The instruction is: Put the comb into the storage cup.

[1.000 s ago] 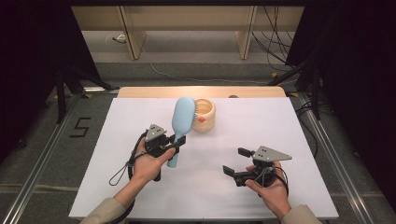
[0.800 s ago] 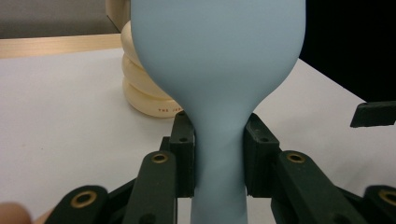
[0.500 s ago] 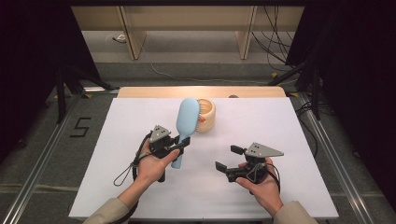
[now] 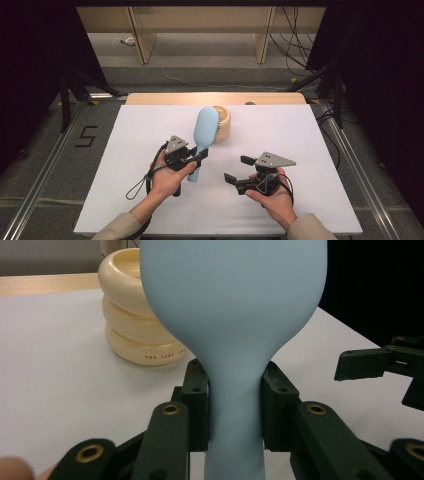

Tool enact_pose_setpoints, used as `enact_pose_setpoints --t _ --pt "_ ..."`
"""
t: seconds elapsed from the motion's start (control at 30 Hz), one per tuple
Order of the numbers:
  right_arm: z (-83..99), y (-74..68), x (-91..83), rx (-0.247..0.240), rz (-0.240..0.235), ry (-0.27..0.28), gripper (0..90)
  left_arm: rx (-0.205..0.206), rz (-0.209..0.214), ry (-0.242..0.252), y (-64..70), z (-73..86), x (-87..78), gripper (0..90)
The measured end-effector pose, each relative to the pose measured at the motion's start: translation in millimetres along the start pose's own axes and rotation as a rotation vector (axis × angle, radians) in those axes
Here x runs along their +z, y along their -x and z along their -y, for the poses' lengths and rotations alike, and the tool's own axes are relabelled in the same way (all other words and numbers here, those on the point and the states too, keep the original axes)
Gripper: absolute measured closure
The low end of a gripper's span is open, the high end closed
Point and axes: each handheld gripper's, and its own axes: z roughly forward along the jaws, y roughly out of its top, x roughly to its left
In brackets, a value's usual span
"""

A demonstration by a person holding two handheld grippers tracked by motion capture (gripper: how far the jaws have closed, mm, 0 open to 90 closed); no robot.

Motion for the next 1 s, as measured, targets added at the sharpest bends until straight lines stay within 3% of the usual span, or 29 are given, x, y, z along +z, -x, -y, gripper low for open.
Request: enact_pose_setpoints --t 1.0 --pt "-0.8 -20.4 34.7 0.004 -0.058 -0.037 9.9 0.008 0.033 -0.012 14.9 5.5 7.9 69.2"
